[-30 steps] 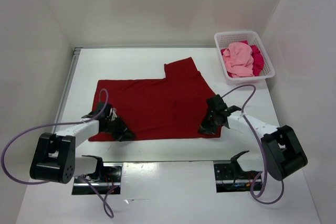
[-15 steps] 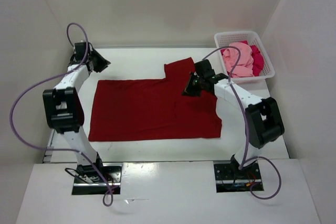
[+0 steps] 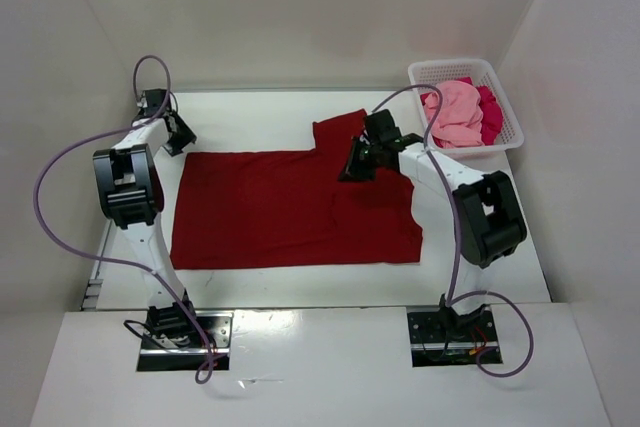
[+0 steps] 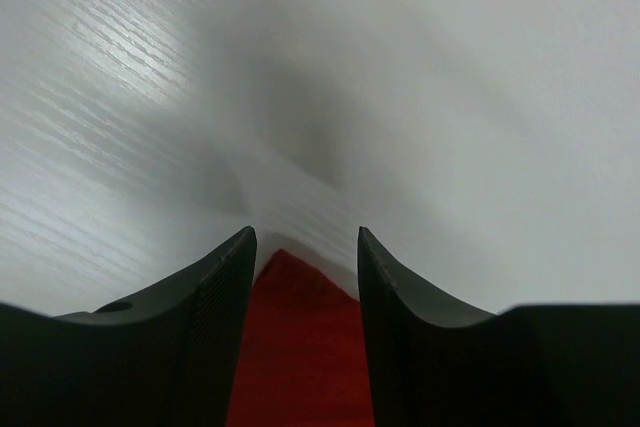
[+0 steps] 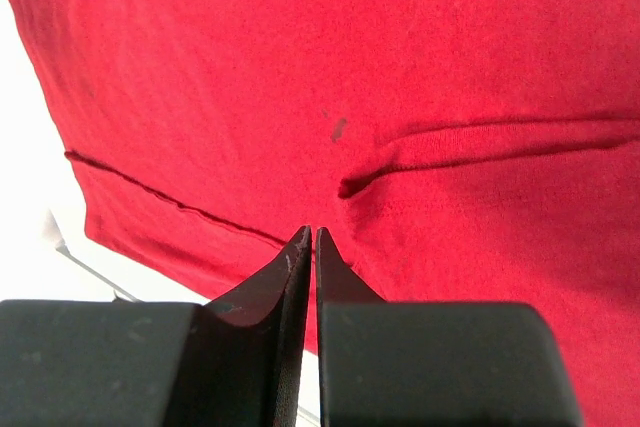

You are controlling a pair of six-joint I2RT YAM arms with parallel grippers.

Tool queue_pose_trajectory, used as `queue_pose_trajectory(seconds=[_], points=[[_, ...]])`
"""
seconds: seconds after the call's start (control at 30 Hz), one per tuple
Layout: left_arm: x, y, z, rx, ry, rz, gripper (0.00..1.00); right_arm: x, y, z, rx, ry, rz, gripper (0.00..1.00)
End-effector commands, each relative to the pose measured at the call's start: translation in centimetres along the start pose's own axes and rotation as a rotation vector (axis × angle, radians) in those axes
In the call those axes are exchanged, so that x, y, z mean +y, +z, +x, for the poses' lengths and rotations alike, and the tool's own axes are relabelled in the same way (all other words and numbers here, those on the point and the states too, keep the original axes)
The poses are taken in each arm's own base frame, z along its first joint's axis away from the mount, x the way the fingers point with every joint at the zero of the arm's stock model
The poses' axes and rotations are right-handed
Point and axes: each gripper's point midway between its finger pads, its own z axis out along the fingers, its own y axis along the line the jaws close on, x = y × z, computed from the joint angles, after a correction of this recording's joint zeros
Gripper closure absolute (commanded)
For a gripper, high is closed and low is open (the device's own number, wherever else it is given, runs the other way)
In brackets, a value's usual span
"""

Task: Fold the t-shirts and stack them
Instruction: Grap the side of the flattened tshirt furthest away from the robot with both arms

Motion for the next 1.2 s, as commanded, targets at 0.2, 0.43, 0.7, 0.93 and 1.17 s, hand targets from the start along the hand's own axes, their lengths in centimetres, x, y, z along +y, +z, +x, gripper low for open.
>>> queue_pose_trajectory(seconds=[0.2,0.43,0.7,0.93,1.17], points=[[2.8,1.1,3.1,0.057,0.097,-0.08,0.55,2.8,0.2,-5.4,-0.108,-0.062,-0.065,0.83],[2.9,0.9,3.9,0.066,0.096,-0.062,0.66,1.5,2.8,-10.3,-0.187,-0.046,0.0,0.66],[0.5,-1.0,2.0,0.017,0.056,0.032,0.87,-6.2,9.5,-19.8,-0.334,-0.02,0.264,0.59],[-0.2,-2.0,1.8,0.008,0.033,0.07,0.92,-6.9,11.2,-26.4,-0.463,-0.054,0.365,0.52],[-0.7,-2.6,1.4,-0.004,0.024,0.089,0.98,-8.9,11.4,-29.3,-0.575,-0.066,0.411,0.49]])
